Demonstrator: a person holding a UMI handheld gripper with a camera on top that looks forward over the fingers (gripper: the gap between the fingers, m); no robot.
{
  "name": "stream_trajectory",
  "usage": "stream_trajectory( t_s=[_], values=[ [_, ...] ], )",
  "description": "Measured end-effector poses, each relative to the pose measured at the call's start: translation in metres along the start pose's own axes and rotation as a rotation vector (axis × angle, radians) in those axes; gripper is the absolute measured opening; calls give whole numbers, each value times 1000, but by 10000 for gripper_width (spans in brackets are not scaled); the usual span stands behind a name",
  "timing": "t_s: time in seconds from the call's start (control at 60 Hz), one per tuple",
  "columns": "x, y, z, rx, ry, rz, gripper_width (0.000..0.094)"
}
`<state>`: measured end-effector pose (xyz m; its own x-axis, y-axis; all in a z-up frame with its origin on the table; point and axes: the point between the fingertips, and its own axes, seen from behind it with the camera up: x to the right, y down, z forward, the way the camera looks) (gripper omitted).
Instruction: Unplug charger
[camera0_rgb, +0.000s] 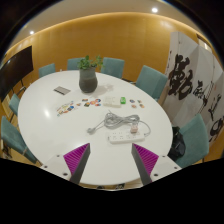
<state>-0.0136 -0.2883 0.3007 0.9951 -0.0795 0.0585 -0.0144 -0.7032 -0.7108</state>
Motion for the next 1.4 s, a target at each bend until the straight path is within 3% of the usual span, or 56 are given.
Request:
stream_trajectory(
  t_s=[0.217,0.35,0.467,0.683,0.783,0.883,0.933,0.967,1.15,1.183,1.317,1.4],
  values=[
    [27,50,47,-83,-26,7,867],
    [63,84,104,-84,-39,44,874],
    [98,87,171,-2,-46,72,871],
    [139,33,304,169,-46,108,842],
    [144,19,349,182,-41,119,738],
    [144,22,380,159,-36,99,540],
    [146,17,387,189,-29,72,459],
    [143,16,389,193,-43,47,359],
    [141,14,387,184,-62,40,207],
    [142,0,378,216,-70,43,201],
    [144,-133,283,506,-108,17,200],
    [174,-187,241,598,-104,38,203]
  ],
)
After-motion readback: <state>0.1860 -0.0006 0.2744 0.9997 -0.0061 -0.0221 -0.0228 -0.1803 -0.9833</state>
